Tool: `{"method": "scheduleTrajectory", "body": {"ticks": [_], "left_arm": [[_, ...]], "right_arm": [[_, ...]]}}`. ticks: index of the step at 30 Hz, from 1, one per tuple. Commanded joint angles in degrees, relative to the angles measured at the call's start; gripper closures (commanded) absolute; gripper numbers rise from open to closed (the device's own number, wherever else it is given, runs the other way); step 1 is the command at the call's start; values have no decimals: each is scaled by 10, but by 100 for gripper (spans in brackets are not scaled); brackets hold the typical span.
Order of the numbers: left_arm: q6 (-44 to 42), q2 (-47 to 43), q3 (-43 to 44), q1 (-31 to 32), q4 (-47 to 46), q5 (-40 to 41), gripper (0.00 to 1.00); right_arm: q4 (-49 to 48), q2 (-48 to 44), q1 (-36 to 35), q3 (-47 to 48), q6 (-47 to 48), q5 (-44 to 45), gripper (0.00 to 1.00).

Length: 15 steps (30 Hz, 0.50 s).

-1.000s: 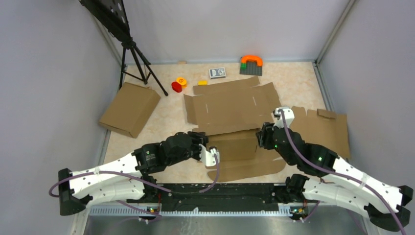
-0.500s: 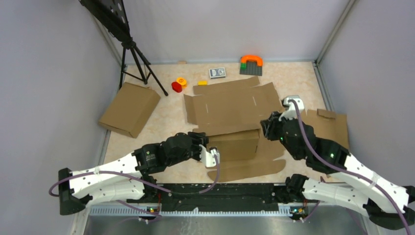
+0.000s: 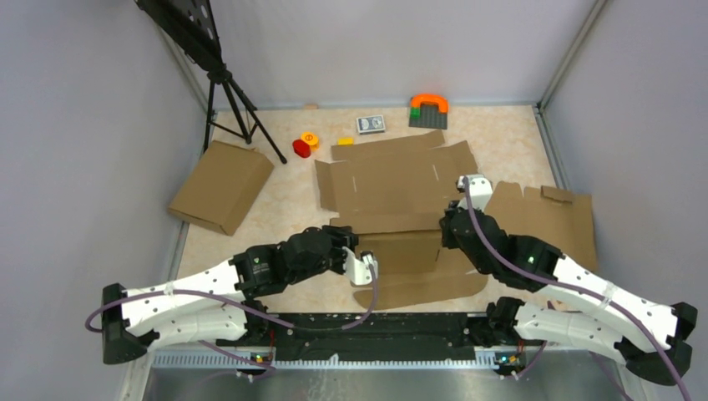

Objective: Fold the paper box
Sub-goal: Close the paper box at the center of the board.

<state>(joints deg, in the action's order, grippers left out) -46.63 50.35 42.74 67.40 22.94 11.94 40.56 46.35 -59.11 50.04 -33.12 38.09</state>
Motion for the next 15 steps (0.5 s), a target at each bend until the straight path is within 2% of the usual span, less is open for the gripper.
{"method": "scheduleTrajectory", "body": {"ticks": [1,5,12,15], "left_arm": [[13,20,2,6,17,-3,53],[17,26,5,9,17,-3,54],[17,26,8,11,17,-3,54],[16,24,8,11,18,-2,54]], "right_arm": [[13,-35,-3,-48,-34,-31,100],[20,-37,-2,-38,-30,-19,100],[34,-22,-3,55,20,-8,100],[32,-22,-2,52,18,-19,100]]}}
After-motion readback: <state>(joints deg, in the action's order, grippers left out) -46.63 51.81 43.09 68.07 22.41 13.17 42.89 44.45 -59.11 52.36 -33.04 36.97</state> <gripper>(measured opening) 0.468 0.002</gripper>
